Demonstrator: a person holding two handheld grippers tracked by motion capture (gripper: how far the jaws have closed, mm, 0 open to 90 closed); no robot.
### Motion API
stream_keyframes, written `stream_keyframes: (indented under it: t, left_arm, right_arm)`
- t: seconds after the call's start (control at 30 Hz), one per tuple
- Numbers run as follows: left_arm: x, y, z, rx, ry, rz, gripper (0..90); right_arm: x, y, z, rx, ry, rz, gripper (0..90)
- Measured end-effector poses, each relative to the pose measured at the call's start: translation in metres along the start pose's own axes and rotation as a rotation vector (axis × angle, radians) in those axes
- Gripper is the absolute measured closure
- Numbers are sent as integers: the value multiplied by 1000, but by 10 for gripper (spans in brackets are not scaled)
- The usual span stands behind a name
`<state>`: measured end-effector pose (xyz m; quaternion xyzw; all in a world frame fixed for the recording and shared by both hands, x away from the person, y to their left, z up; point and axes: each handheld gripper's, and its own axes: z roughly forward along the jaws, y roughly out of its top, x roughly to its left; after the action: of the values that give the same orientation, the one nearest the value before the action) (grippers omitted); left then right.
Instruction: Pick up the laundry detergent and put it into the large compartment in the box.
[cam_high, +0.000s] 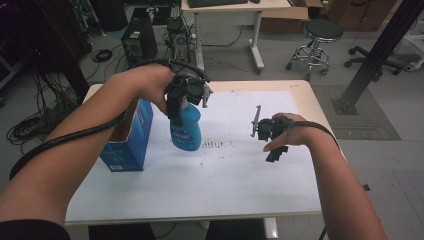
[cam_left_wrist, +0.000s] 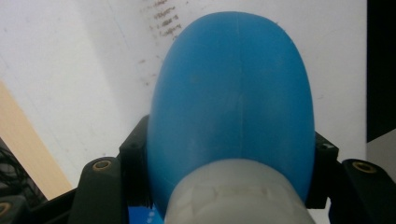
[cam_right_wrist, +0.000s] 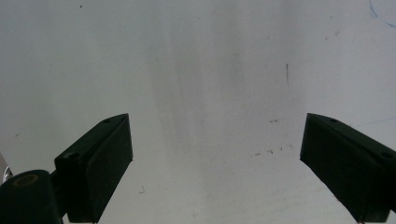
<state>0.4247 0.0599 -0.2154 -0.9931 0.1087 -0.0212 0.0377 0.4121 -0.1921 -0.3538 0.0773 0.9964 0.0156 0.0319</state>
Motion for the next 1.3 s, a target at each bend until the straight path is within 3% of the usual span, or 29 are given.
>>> stream_keyframes:
  t: [0.23,0.3,0.4,0.67,0.77,0.8,0.83,0.87,0.9,0.93,0.97,1.03,1.07,1.1,1.13,1.3]
  left_arm:
    - [-2,-5,-20,32,-7,-107,378]
    - [-2,-5,-23,31,-5,-116,378]
    - [-3,-11,-35,36,6,-161,378]
    - [-4,-18,-52,44,27,-201,379]
    - [0,-23,-59,34,16,-249,379]
    - [1,-25,-61,34,9,-275,379]
    - [5,-29,-66,38,-4,-347,379]
    - [6,-31,-70,43,-7,-376,378]
    - [6,-31,-70,43,-7,-376,378]
    - [7,-34,-76,33,-7,-439,378]
    - [8,-36,-80,27,-8,-474,379]
    - [8,-37,-81,24,-5,-490,379]
    - [8,-38,-87,13,-5,-537,378]
    - [8,-38,-87,13,-5,-537,379]
    - [8,-39,-89,3,-10,-569,379]
    - [8,-41,-100,-16,-23,-647,378]
  right_arm:
    - [-1,3,0,-5,-1,-4,91]
    - [-1,3,0,-6,0,-4,91]
    - [-2,4,-1,-3,0,-4,92]
    - [-2,2,-3,-12,-8,-4,91]
    - [-1,1,-3,-16,-11,0,92]
    - [-1,1,-4,-16,-14,1,91]
    - [-1,1,-4,-17,-13,3,91]
    - [-1,0,-5,-19,-14,0,92]
    - [-1,0,-5,-19,-14,0,92]
    - [0,0,-6,-20,-15,-1,92]
    - [0,0,-6,-22,-16,-3,92]
    - [0,-1,-5,-20,-18,-4,92]
    - [1,0,-5,-17,-20,-11,92]
    - [1,0,-5,-17,-20,-11,92]
    - [1,0,-5,-17,-20,-15,92]
    - [2,3,-5,-20,-20,-18,93]
